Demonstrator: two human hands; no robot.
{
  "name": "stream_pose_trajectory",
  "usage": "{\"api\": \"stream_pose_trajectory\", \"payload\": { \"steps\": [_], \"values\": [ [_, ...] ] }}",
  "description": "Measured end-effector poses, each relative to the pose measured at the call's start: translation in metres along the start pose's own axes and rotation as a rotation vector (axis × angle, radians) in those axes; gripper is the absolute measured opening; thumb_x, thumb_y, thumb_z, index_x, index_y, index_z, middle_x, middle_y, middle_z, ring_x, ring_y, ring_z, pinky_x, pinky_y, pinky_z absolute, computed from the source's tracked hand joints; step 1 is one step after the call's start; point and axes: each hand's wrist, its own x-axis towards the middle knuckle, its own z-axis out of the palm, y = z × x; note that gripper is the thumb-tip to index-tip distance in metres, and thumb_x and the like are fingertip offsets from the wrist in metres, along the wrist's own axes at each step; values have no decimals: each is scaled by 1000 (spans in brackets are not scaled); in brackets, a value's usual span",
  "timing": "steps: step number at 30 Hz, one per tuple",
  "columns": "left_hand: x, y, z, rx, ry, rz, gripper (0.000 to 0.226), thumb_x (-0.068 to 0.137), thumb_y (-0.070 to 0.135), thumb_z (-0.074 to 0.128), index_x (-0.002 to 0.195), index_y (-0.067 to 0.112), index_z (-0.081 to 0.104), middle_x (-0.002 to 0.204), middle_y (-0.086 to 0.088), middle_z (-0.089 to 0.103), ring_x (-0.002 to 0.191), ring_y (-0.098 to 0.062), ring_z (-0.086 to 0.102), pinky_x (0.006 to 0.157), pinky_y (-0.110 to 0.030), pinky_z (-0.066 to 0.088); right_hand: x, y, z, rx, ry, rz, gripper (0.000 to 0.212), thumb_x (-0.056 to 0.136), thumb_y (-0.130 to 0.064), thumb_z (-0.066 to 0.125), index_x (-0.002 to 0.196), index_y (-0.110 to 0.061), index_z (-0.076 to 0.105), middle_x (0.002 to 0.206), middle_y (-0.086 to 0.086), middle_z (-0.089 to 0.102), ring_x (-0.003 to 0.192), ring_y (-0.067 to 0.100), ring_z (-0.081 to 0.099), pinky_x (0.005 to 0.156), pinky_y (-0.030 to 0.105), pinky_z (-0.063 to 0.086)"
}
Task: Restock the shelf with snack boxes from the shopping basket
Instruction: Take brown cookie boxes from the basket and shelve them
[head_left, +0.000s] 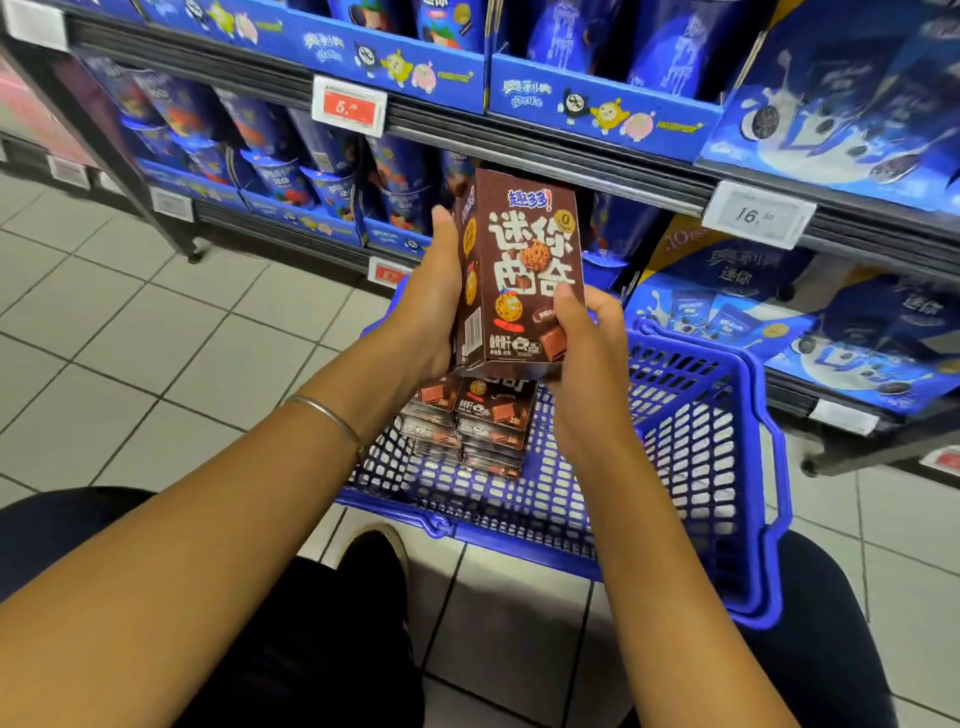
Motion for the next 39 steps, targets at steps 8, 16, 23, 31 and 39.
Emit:
{"api": "stream_pose_trajectory", "payload": {
  "steps": [8, 16, 23, 31, 39],
  "values": [
    [-2, 3, 4, 199, 74, 154, 78, 100, 80, 23, 106, 27, 79, 96, -4, 83, 88, -23, 81, 75, -39, 64, 1, 0, -3, 14, 17, 16, 25, 100, -33, 60, 121, -20, 60, 79, -4, 63, 77, 13, 59, 76, 42, 51],
    [-16, 4, 1, 144, -209, 163, 42, 101, 55, 61, 115, 18, 76, 111, -9, 81, 99, -28, 80, 73, -35, 64, 0, -5, 1, -43, 10, 1, 26, 102, -37, 56, 123, -22, 53, 96, 7, 70, 89, 24, 69, 86, 47, 57],
    [-13, 7, -2, 56, -177, 105, 36, 98, 46, 68, 116, 15, 73, 111, -10, 81, 98, -30, 80, 79, -40, 65, 23, 19, -19, 99, 47, 68, 53, 102, -56, 46, 129, -12, 58, 115, 8, 75, 104, 22, 72, 86, 42, 55],
    [-14, 2, -7, -2, -222, 82, 32, 101, 46, 66, 114, 18, 74, 110, -9, 81, 95, -28, 80, 72, -37, 64, 63, 115, -29, -418, 95, 270, 47, 88, -35, 74, 123, -8, 58, 113, 6, 67, 99, 24, 63, 84, 38, 52],
    [-15, 4, -10, -63, -222, 69, 32, 104, 46, 61, 105, 17, 75, 102, -8, 82, 87, -25, 81, 70, -37, 65, 62, 138, -38, -455, 72, 328, 24, 96, -31, 69, 113, -16, 61, 108, 4, 71, 99, 24, 66, 78, 31, 44]
  ]
}}
